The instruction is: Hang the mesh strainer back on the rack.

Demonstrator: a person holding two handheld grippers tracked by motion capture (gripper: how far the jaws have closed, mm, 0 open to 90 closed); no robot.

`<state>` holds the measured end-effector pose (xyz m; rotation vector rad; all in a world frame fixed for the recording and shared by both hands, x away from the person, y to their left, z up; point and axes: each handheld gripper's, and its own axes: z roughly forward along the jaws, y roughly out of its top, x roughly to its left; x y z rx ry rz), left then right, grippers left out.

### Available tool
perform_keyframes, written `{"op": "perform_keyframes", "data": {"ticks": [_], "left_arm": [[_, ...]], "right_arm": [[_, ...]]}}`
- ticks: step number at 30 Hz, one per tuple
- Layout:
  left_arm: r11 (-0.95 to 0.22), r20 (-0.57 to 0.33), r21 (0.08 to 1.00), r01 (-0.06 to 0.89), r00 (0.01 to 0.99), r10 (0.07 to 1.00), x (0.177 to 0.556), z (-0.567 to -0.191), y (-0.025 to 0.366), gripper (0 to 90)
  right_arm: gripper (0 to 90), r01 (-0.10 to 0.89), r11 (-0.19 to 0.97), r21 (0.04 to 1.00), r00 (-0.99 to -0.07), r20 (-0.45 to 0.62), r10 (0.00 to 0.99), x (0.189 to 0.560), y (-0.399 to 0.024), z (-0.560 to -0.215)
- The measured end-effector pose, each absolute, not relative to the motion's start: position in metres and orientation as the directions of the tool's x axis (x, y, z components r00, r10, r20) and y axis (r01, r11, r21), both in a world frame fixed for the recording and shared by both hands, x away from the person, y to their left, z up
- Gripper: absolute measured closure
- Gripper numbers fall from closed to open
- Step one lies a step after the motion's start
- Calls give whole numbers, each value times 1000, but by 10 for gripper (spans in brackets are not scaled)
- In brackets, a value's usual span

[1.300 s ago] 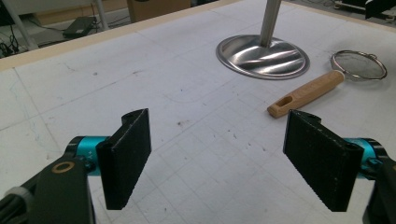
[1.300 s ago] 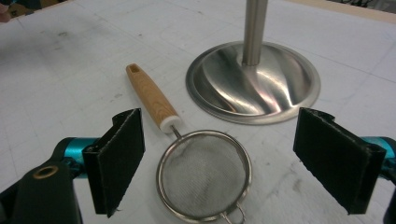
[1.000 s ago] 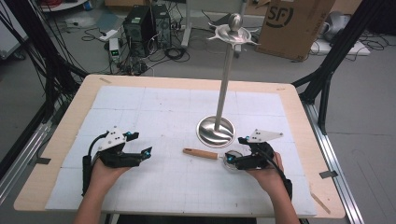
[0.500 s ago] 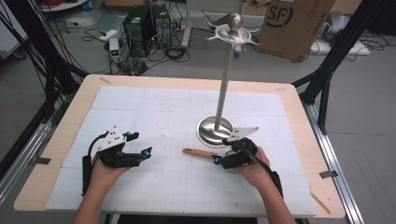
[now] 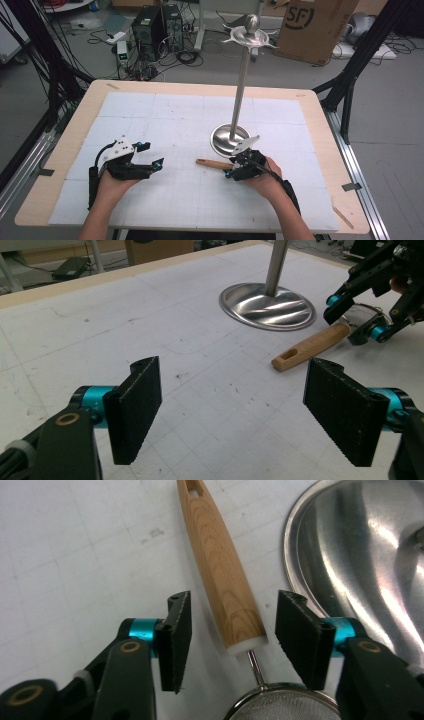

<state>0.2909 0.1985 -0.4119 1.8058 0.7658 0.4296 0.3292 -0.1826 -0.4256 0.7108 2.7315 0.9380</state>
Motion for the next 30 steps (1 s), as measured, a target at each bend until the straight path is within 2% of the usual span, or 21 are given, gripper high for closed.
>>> {"op": "perform_keyframes", "data": {"ticks": [6, 14, 30], "left_arm": [[-220, -69, 930, 295, 728, 682, 291, -412, 199, 240], [-245, -58, 922, 300, 731, 680, 291, -414, 196, 240], [-249, -52, 921, 299, 729, 683, 291, -414, 196, 240]], "right_arm": [[617, 390, 711, 586, -872, -13, 489, 331, -182, -428], [674, 455, 681, 574, -850, 51, 524, 330, -189, -425], [661, 452, 726, 518, -857, 29, 514, 328, -184, -424]]}}
